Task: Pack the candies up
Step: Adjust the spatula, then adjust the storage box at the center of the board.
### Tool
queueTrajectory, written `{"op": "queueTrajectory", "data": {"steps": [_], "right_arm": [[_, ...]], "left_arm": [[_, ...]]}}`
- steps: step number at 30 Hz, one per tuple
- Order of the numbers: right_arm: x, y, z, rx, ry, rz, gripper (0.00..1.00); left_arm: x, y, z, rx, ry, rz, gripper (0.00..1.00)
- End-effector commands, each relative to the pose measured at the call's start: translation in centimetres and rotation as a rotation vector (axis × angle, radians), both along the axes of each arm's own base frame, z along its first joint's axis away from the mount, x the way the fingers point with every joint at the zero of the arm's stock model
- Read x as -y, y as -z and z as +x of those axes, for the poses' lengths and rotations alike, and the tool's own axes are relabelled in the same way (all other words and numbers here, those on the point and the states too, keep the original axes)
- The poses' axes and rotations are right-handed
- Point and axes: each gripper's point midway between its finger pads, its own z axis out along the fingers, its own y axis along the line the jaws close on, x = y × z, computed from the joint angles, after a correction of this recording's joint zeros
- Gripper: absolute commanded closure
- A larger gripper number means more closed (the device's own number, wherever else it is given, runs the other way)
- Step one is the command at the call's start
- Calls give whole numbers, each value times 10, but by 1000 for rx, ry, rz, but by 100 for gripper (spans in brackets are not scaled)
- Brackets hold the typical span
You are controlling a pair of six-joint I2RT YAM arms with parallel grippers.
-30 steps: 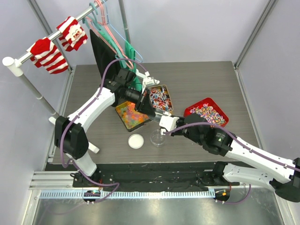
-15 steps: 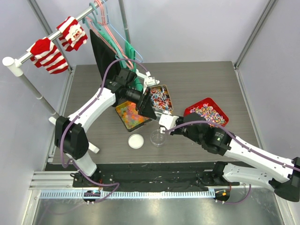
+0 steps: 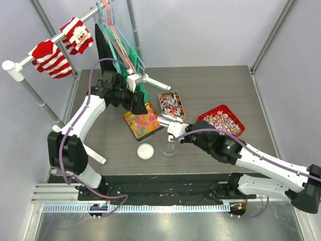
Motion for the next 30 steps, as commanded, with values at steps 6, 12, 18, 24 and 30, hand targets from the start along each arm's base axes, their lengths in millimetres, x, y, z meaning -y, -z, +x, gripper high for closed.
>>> {"op": "queueTrajectory", "data": {"steps": [6, 12, 18, 24, 30], "right_arm": [[-17, -15, 20, 43, 29, -7, 99], [-24, -10, 22, 24, 21, -20, 99], [-24, -4, 22, 13, 16, -36, 99], [-27, 0, 21, 3, 7, -42, 99], [-31, 3, 23, 0, -1, -49, 99]], "left_arm": [[-73, 58, 20, 93, -281, 368, 4], [-84, 99, 19, 14, -299, 451, 7], [-97, 135, 20, -67, -382, 528, 10], [-111, 154, 17, -104, -439, 599, 14], [-114, 158, 18, -104, -446, 612, 29]]}}
